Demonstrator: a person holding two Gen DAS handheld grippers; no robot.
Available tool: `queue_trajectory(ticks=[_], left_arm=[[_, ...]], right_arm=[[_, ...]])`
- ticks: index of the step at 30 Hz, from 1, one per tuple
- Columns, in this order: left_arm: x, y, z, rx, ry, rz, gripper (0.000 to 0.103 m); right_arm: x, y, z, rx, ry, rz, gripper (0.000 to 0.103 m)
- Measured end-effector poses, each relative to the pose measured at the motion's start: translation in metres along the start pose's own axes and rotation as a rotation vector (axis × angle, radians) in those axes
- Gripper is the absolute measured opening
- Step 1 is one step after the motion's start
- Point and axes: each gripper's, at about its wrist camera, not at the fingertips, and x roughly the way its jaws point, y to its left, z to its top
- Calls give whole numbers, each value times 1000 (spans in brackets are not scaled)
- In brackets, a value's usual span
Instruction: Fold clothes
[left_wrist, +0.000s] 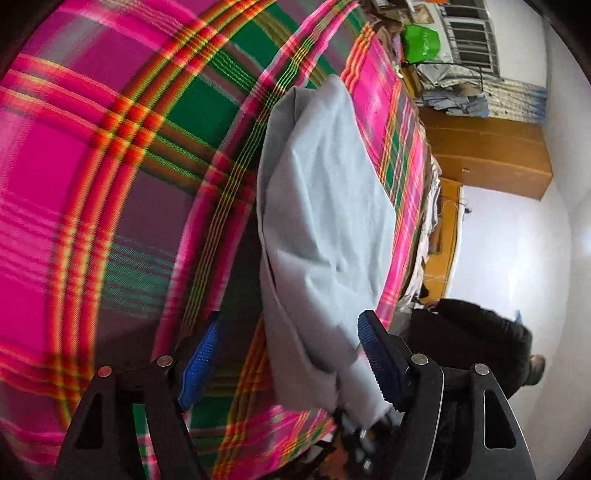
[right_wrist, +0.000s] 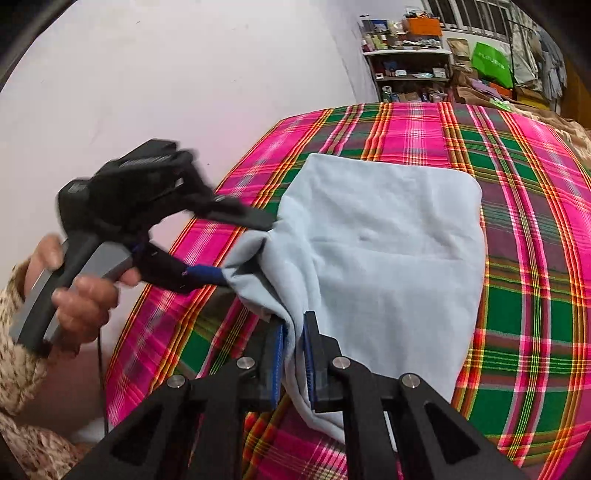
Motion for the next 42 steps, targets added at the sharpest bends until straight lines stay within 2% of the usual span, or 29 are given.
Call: queue_trajectory(ticks=[3, 7, 9, 12, 14, 15, 16, 17, 21, 23, 25, 27, 34, 36, 38, 40, 42], left_arm=[[12, 0, 6, -33, 13, 10, 75], [33, -8, 17, -22, 65, 21, 75], [34, -15, 25, -14, 30, 26, 75], [41, -29, 33, 57, 37, 62, 72], [45, -36, 35, 101, 40, 81, 50], [45, -39, 35, 121, 35, 96, 44], [46, -42, 35, 141, 31, 110, 30], [48, -41, 36, 150, 34, 116, 29], [56, -38, 39, 186, 61, 118, 30], [58, -37, 41, 200, 73, 102, 33], [63, -36, 43, 209, 89, 100, 33], [66, -37, 45, 222, 107, 102, 33], [69, -39, 57, 243, 132, 87, 35], [71, -40, 60, 245, 135, 70, 38], [73, -41, 63, 231, 143, 37, 51], [75, -41, 65, 220, 150, 26, 55], [77, -41, 65, 223, 151, 27, 54]], right_arm=[[2, 2, 0, -11, 2, 3, 11], [7, 0, 1, -12, 5, 22, 11], [9, 2, -1, -24, 16, 30, 11], [11, 6, -2, -40, 32, 29, 12], [10, 5, -1, -37, 34, 21, 14], [5, 1, 0, -23, 32, 16, 15], [-1, -4, 0, -1, 21, 13, 21], [-7, -9, 1, 20, 11, 10, 29], [-41, -51, 4, 168, -85, 85, 41], [-50, -76, 5, 255, -117, 51, 48], [-43, -100, 9, 311, -112, 9, 49], [-29, -118, 10, 371, -88, 16, 49], [10, -135, 21, 421, -51, 14, 49], [16, -136, 25, 424, -47, 40, 49], [23, -138, 27, 430, -44, 57, 50], [29, -140, 30, 435, -57, 83, 50], [31, -144, 31, 483, -76, 109, 51]])
